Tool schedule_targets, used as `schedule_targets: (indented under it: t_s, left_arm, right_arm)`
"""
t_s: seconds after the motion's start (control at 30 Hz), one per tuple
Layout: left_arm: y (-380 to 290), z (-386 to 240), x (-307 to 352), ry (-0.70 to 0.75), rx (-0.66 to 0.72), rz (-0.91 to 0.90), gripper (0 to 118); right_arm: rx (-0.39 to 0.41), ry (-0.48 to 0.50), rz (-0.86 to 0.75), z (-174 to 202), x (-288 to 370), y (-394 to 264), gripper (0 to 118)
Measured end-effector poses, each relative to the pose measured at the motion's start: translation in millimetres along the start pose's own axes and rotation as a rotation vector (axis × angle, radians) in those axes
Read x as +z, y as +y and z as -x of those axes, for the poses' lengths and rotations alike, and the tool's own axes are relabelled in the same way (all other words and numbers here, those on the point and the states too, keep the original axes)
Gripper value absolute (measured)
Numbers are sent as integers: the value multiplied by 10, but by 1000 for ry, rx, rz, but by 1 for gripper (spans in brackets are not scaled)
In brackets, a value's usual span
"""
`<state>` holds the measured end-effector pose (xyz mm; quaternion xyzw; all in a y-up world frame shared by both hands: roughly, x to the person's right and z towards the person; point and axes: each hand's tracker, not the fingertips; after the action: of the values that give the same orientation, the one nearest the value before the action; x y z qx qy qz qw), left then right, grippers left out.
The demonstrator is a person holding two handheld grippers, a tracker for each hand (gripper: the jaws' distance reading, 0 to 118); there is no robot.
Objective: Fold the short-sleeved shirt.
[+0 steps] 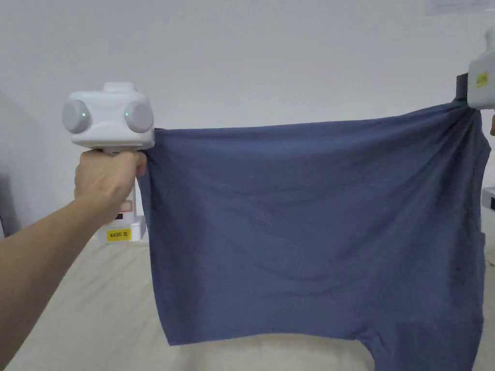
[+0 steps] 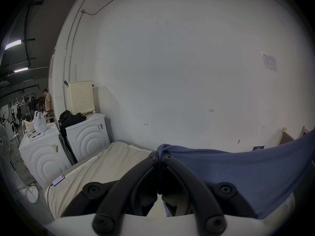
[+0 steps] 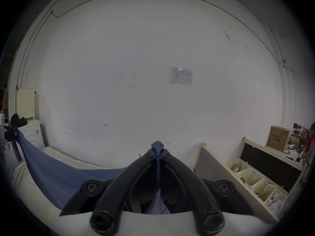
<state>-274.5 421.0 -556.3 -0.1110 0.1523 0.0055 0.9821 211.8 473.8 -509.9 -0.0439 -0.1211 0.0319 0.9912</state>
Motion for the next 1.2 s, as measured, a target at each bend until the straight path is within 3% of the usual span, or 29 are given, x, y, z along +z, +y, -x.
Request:
schedule_targets:
  t_s: [0.1,0.27,0.37,0.6,0.77,0.97,1.2]
  left_arm:
    - [-259,-52,-207,-2,-50,55,0]
    - [-730,-97,-468,-15,-36,116,0]
    - [-1079,-108,-519,-36,-22,187,0]
    - [-2020,110,-421,-87,-62,331,0]
    - [-2598,508,32,-120,-79,402,0]
    - [-3402,959,883,-162,-93,579,0]
    - [-3923,1419,1920,-192,-103,675,0]
  right_arm:
    - [-29,14,58,-23,-185,-237,0]
    - [15,16,129,34,-340,-806,0]
    - [-4,25,215,33,-371,-1239,0]
    - [-25,66,351,-43,97,-2409,0]
    - [-29,98,411,-160,852,-2899,0]
    - [-132,130,509,-387,1896,-3506,0]
    - [-130,130,652,-702,2750,-4138,0]
